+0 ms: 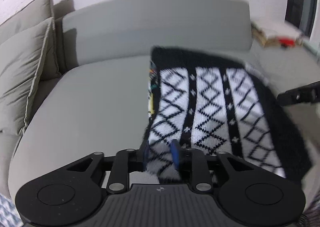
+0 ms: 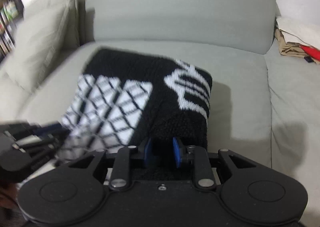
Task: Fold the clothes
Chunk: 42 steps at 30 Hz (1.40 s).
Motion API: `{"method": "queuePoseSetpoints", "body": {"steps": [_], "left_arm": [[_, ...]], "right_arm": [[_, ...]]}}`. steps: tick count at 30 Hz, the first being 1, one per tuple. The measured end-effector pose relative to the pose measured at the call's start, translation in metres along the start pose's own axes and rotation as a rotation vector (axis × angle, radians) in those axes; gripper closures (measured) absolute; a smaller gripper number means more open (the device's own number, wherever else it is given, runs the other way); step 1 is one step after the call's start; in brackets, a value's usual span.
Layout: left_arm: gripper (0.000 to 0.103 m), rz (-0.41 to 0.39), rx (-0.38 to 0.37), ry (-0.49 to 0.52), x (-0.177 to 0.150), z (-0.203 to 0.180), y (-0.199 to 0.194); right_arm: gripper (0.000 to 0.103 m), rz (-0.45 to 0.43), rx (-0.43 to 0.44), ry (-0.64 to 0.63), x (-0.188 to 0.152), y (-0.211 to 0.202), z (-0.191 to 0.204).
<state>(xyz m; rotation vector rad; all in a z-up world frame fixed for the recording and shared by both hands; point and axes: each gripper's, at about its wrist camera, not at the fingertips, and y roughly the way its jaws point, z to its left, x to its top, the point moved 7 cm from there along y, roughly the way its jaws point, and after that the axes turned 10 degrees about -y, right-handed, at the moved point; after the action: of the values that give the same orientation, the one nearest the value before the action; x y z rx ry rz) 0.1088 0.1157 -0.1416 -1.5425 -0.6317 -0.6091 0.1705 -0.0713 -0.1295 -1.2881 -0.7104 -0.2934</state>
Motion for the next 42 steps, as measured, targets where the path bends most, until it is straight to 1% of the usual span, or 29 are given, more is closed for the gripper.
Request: {"method": "queuePoseSetpoints", "body": {"steps": [1, 2, 3, 5, 7, 9, 12, 13, 14, 15, 16, 18, 19, 20, 21, 22, 24, 28, 29, 31, 32, 34, 36, 37, 38, 39, 40, 41, 42], "left_arm": [[0.071, -0.027, -0.022, -0.014, 0.006, 0.001, -0.01], [0.067, -0.055, -0.044, -0.027, 0.013, 0.001, -0.02], [0.066, -0.081, -0.052, -0.035, 0.022, 0.002, -0.026], [0.065, -0.123, -0.06, -0.059, 0.043, 0.0, -0.029], [0.065, -0.134, -0.07, -0.065, 0.063, -0.008, -0.017], [0.07, -0.134, -0.072, -0.057, 0.081, -0.019, -0.001], [0.074, -0.144, -0.11, -0.023, 0.102, -0.037, 0.025], [0.074, -0.149, -0.136, -0.011, 0.106, -0.044, 0.033], [0.073, -0.127, -0.144, 0.004, 0.108, -0.048, 0.046], [0.078, -0.102, -0.15, 0.019, 0.109, -0.052, 0.06], [0.081, -0.035, -0.123, 0.023, 0.103, -0.049, 0.082], [0.083, 0.106, -0.062, 0.029, 0.09, -0.044, 0.126], [0.083, 0.142, -0.035, 0.026, 0.079, -0.04, 0.143], [0.083, 0.134, -0.008, 0.039, 0.074, -0.038, 0.149], [0.09, 0.123, 0.02, 0.054, 0.069, -0.038, 0.155], [0.091, 0.116, 0.024, 0.054, 0.067, -0.038, 0.156], [0.091, 0.117, -0.007, 0.029, 0.069, -0.035, 0.157], [0.091, 0.121, -0.065, -0.073, 0.061, -0.017, 0.162], [0.091, 0.124, -0.065, -0.111, 0.059, -0.012, 0.164], [0.091, 0.121, -0.07, -0.139, 0.057, -0.011, 0.164], [0.091, 0.118, -0.064, -0.133, 0.058, -0.013, 0.162], [0.091, 0.101, -0.031, -0.089, 0.06, -0.021, 0.153], [0.09, 0.08, -0.005, -0.046, 0.064, -0.028, 0.141], [0.09, 0.071, -0.013, -0.049, 0.066, -0.029, 0.129], [0.086, 0.061, -0.022, -0.054, 0.069, -0.03, 0.116], [0.071, 0.05, -0.043, -0.079, 0.072, -0.029, 0.1], [0.065, 0.036, -0.055, -0.099, 0.072, -0.027, 0.084], [0.059, 0.022, -0.066, -0.119, 0.071, -0.025, 0.068], [0.059, 0.008, -0.076, -0.138, 0.071, -0.023, 0.053]], "right_arm": [[0.078, -0.027, 0.011, 0.005, 0.005, -0.014, -0.003], [0.073, -0.037, 0.017, 0.016, 0.012, -0.021, -0.007], [0.072, -0.037, 0.024, 0.034, 0.019, -0.025, -0.011], [0.071, -0.037, 0.039, 0.071, 0.033, -0.031, -0.02], [0.071, -0.039, 0.047, 0.103, 0.045, -0.033, -0.026], [0.072, -0.047, 0.04, 0.124, 0.052, -0.021, -0.029], [0.072, -0.059, 0.03, 0.156, 0.063, -0.002, -0.032], [0.072, -0.062, 0.026, 0.166, 0.066, 0.004, -0.034], [0.072, -0.066, 0.023, 0.177, 0.07, 0.01, -0.035], [0.072, -0.068, 0.023, 0.178, 0.074, 0.015, -0.035], [0.072, -0.062, 0.025, 0.17, 0.077, 0.02, -0.034], [0.072, -0.046, 0.024, 0.151, 0.084, 0.03, -0.033], [0.072, -0.038, 0.018, 0.135, 0.088, 0.034, -0.032], [0.072, -0.029, 0.012, 0.117, 0.092, 0.039, -0.031], [0.072, -0.013, 0.015, 0.103, 0.094, 0.046, -0.029], [0.072, 0.006, 0.022, 0.091, 0.096, 0.055, -0.027], [0.072, 0.053, 0.037, 0.069, 0.098, 0.074, -0.022], [0.074, 0.211, 0.012, -0.035, 0.074, 0.141, -0.013], [0.074, 0.223, 0.008, -0.043, 0.069, 0.149, -0.012], [0.074, 0.207, 0.006, -0.029, 0.064, 0.156, -0.013], [0.074, 0.203, 0.007, -0.027, 0.063, 0.156, -0.014], [0.076, 0.199, 0.012, -0.027, 0.064, 0.151, -0.017], [0.075, 0.165, 0.013, -0.029, 0.068, 0.131, -0.018], [0.075, 0.144, 0.013, -0.031, 0.071, 0.12, -0.018], [0.073, 0.122, 0.018, -0.022, 0.072, 0.105, -0.019], [0.071, 0.099, 0.027, -0.004, 0.073, 0.087, -0.021], [0.069, 0.066, 0.048, 0.014, 0.074, 0.066, -0.025], [0.059, 0.035, 0.068, 0.028, 0.074, 0.045, -0.029], [0.051, 0.016, 0.077, 0.033, 0.071, 0.026, -0.032]]}}
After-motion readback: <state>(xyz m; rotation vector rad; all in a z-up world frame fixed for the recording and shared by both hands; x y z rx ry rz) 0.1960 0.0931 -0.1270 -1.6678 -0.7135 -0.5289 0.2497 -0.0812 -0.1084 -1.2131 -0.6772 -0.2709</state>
